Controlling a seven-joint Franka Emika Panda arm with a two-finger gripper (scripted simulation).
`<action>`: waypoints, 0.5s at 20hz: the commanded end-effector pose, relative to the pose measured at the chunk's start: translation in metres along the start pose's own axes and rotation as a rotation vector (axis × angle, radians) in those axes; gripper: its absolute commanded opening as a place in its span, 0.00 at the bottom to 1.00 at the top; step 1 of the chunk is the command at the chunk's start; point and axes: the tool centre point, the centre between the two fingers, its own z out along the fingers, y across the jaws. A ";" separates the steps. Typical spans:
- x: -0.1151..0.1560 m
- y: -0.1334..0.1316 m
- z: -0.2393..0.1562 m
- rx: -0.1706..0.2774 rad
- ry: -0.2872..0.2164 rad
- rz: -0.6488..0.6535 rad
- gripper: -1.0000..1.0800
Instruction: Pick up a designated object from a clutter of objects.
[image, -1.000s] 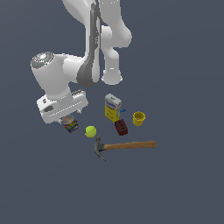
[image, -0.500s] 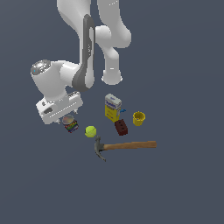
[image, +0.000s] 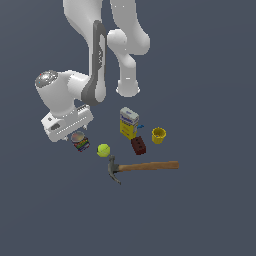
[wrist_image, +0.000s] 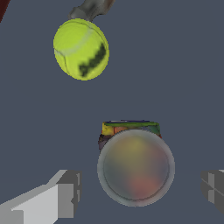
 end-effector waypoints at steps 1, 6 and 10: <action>0.000 0.000 0.001 0.000 0.000 -0.001 0.96; 0.000 0.000 0.016 0.000 0.000 -0.001 0.96; -0.001 -0.001 0.036 0.000 0.000 -0.002 0.96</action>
